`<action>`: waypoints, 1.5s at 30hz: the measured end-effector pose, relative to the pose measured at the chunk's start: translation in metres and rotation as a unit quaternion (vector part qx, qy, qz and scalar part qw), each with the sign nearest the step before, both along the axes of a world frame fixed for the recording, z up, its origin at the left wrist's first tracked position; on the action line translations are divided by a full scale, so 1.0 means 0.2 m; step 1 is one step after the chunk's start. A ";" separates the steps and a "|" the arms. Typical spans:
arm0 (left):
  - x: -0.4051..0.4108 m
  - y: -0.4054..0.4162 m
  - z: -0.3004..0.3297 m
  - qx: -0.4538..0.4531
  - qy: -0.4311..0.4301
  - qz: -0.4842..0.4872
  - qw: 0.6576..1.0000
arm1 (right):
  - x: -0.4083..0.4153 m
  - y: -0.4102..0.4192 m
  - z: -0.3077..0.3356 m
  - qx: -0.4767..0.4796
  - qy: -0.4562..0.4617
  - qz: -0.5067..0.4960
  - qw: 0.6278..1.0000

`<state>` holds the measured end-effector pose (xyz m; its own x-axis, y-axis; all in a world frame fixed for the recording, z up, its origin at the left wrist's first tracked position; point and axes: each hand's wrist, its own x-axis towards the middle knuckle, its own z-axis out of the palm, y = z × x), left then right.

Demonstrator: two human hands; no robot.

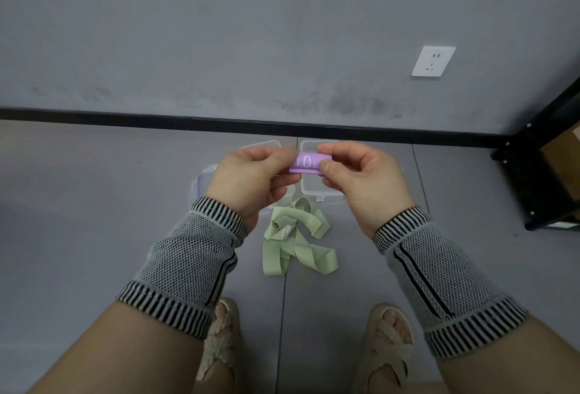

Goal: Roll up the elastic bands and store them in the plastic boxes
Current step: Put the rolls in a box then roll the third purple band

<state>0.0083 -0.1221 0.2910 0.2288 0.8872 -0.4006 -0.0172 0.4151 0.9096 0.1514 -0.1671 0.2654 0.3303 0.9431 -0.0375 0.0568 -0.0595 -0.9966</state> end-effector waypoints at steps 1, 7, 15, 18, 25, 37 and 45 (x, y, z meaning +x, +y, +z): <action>0.00 0.00 0.00 0.000 0.004 0.000 1.000 | 0.00 0.00 0.00 -0.001 0.011 -0.005 1.000; 0.00 0.01 -0.01 -0.002 -0.015 0.010 1.000 | 0.00 0.00 0.03 -0.025 0.160 -0.047 0.986; 0.00 0.01 -0.02 0.001 -0.029 0.016 0.999 | -0.01 0.00 0.01 -0.026 0.119 -0.055 0.991; 0.01 0.01 -0.03 0.026 -0.015 0.036 0.999 | -0.04 0.01 0.01 -0.009 0.115 -0.079 0.990; 0.04 0.00 -0.04 0.092 0.016 0.106 0.990 | -0.12 0.05 0.02 0.011 0.152 -0.147 0.977; -0.10 0.27 -0.16 0.048 0.042 0.110 0.992 | -0.25 0.32 -0.12 -0.051 0.147 -0.122 0.980; -0.15 0.70 -0.80 0.037 0.053 0.118 0.991 | -0.26 0.80 -0.74 -0.097 0.093 -0.101 0.986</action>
